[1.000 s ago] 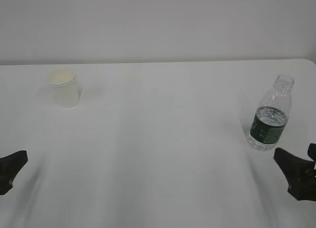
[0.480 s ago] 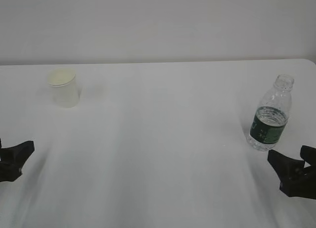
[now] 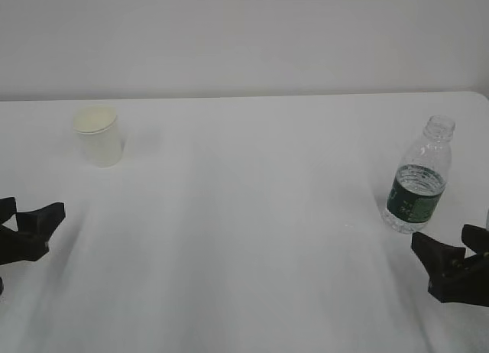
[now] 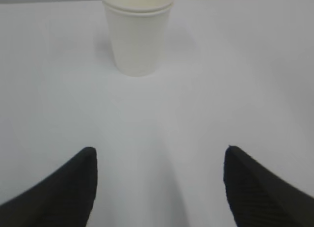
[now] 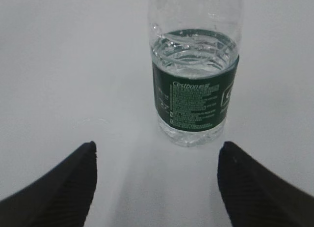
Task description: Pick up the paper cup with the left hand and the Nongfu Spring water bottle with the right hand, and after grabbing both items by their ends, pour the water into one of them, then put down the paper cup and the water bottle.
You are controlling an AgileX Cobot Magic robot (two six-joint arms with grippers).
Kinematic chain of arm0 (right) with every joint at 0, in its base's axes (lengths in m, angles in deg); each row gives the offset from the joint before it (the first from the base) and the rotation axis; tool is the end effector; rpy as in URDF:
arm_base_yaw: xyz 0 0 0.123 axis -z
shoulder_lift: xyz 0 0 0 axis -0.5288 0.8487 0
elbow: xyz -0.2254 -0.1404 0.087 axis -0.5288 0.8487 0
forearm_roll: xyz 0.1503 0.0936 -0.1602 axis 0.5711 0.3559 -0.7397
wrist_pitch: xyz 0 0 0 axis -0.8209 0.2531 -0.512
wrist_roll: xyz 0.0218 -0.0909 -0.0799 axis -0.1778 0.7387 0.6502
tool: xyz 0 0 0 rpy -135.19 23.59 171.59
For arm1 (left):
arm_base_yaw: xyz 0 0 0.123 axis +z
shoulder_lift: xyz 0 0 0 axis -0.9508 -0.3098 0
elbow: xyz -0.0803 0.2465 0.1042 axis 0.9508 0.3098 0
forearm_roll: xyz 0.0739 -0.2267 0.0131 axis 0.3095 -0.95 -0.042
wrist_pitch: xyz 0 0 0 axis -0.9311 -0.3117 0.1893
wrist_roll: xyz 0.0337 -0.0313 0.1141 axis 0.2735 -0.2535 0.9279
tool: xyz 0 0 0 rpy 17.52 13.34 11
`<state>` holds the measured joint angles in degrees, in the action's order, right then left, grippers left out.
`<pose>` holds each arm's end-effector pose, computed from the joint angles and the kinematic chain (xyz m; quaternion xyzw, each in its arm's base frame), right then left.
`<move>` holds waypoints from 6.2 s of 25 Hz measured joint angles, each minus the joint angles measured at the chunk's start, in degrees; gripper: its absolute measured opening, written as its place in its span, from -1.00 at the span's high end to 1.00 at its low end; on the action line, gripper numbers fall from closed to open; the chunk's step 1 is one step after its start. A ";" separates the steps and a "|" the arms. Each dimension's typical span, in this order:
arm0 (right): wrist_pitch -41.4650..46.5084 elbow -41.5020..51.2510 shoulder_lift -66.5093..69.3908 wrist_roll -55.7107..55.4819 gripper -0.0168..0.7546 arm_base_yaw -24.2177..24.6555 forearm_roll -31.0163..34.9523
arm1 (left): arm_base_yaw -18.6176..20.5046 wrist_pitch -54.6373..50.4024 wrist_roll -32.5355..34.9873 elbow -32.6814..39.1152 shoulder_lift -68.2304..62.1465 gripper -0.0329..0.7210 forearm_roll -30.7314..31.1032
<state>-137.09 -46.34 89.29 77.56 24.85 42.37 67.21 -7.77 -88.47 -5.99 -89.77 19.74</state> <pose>0.2114 0.0403 0.0998 -0.0906 0.8382 0.0759 0.5325 0.2535 -0.0382 0.1035 0.0555 0.8205 -0.0934 0.5612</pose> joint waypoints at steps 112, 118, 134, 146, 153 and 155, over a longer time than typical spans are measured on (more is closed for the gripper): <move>1.10 -24.46 19.86 6.03 -0.33 0.00 4.73 | 0.00 0.00 2.21 -2.32 -2.68 -0.59 -2.07; 2.84 -24.46 15.18 6.03 -0.32 0.00 4.37 | 0.00 0.00 2.21 -2.32 -2.68 -0.59 -2.07; 5.53 -24.46 12.03 6.03 -0.32 0.00 3.21 | 0.00 0.00 2.21 -9.58 -10.00 -0.57 -1.99; 5.67 -24.46 12.03 6.03 -0.32 0.00 2.97 | 0.00 0.00 2.30 -17.27 -16.14 -0.57 2.34; 5.67 -24.46 12.03 6.03 -0.32 0.00 2.97 | 0.00 0.00 2.30 -22.08 -20.00 -0.57 2.43; 5.67 -24.46 12.03 6.03 -0.32 0.00 2.97 | 0.00 0.00 2.30 -23.35 -20.83 -0.57 2.43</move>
<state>-131.42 -70.80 101.32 83.59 24.85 45.33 67.21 -7.77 -86.17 -29.35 -110.60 22.17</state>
